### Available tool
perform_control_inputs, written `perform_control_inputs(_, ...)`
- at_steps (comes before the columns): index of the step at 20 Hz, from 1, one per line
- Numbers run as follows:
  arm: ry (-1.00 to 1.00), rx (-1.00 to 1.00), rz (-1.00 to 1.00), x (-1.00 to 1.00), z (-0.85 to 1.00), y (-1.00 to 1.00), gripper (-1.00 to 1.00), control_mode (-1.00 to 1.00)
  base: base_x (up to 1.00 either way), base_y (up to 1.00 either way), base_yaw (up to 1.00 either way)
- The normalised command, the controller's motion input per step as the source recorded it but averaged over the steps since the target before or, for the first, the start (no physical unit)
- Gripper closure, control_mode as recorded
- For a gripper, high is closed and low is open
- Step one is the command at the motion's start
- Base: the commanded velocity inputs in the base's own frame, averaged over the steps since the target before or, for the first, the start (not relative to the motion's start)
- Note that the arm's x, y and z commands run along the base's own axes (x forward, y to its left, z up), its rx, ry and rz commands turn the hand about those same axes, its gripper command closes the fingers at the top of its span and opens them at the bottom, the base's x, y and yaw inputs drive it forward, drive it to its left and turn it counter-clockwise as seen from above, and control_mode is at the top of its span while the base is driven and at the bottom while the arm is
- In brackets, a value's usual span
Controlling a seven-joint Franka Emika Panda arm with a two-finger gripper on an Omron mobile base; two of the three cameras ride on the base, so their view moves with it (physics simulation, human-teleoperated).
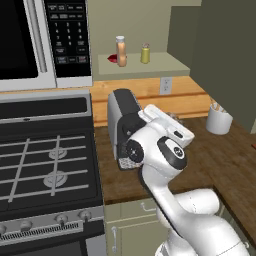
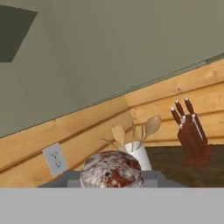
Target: Put the shaker and condiment bottle from the counter next to their counterparts in the cabinet.
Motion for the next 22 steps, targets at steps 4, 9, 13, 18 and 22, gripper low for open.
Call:
perform_control_inputs(4, 0.00, -0.05, 0.00, -0.03, 0.92, 0.17, 1.00, -1.00, 0.00, 0.00, 0.00)
perform_control_inputs(9, 0.00, -0.06, 0.03, 0.00, 0.70, 0.12, 1.00, -1.00, 0.00, 0.00, 0.00)
perform_control_inputs(13, 0.00, -0.06, 0.12, 0.00, 0.39, 0.04, 1.00, -1.00, 0.00, 0.00, 0.00)
perform_control_inputs(18, 0.06, -0.12, 0.11, 0.21, 0.09, 0.17, 1.00, -1.00, 0.00, 0.00, 0.00)
perform_control_inputs(22, 0.03, -0.02, 0.10, 0.21, 0.47, -0.01, 1.00, -1.00, 0.00, 0.00, 0.00)
